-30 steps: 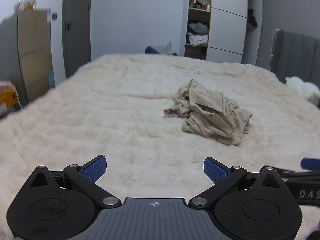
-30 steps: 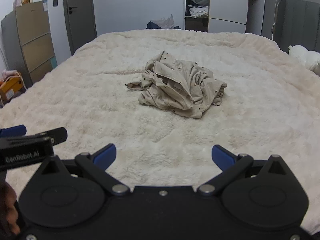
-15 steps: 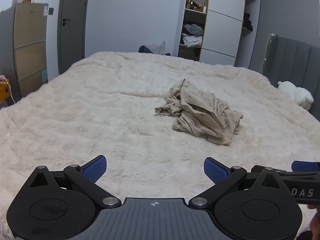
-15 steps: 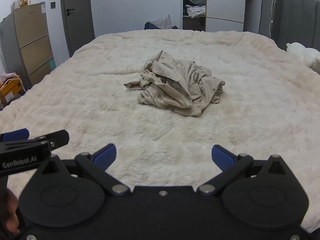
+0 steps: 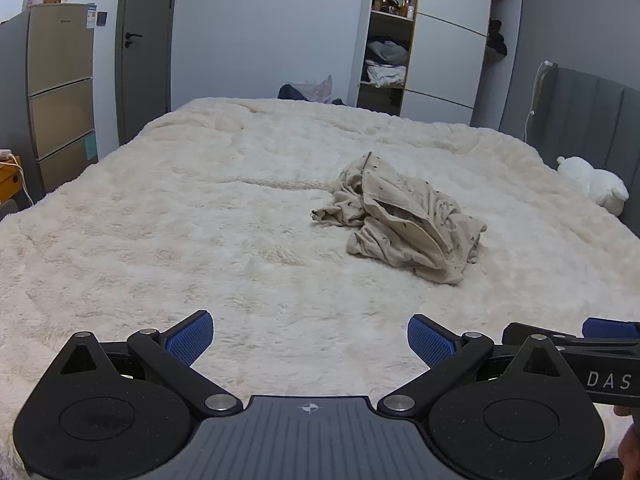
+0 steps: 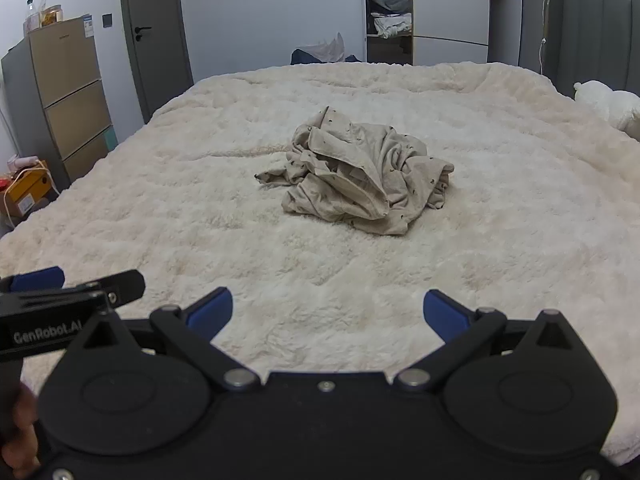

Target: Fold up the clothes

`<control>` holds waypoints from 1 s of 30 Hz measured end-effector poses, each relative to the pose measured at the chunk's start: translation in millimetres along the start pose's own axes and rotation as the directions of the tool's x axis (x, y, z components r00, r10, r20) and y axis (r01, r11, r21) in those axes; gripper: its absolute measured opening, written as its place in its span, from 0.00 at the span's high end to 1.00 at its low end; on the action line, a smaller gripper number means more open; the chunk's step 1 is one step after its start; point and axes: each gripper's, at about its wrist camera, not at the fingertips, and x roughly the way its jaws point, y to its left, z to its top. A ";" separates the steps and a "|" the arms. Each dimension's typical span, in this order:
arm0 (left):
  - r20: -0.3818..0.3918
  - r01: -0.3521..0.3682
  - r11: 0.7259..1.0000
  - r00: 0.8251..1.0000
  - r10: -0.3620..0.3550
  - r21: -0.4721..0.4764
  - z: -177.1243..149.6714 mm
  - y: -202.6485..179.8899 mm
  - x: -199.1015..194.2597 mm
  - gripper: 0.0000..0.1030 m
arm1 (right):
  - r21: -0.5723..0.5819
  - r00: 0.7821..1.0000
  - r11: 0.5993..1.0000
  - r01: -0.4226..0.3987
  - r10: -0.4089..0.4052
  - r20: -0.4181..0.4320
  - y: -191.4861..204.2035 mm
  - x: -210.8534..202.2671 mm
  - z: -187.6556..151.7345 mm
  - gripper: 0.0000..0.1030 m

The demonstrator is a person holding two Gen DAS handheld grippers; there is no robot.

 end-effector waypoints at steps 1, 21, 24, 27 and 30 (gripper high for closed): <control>-0.001 0.001 1.000 1.000 -0.001 0.000 -0.1 0.1 0.1 0.00 | 0.003 1.000 1.000 -0.006 0.006 -0.001 -0.3 0.1 0.3 0.00; -0.012 0.005 1.000 1.000 -0.004 0.026 17.4 -1.3 51.4 0.00 | -0.046 0.999 0.999 0.029 -0.030 -0.017 -2.4 43.8 17.5 0.01; -0.004 0.024 0.999 1.000 -0.024 0.044 29.6 -7.0 71.5 0.00 | -0.058 0.999 0.998 0.039 -0.040 -0.019 -5.2 61.4 25.3 0.01; 0.000 0.060 0.995 0.998 -0.061 0.076 41.7 -14.1 92.4 0.00 | -0.071 0.999 0.996 0.049 -0.050 -0.021 -8.0 78.9 33.2 0.01; -0.006 0.111 0.990 0.994 -0.111 0.088 51.3 -17.8 117.1 0.00 | -0.083 0.998 0.995 0.058 -0.060 -0.022 -10.8 96.5 41.0 0.03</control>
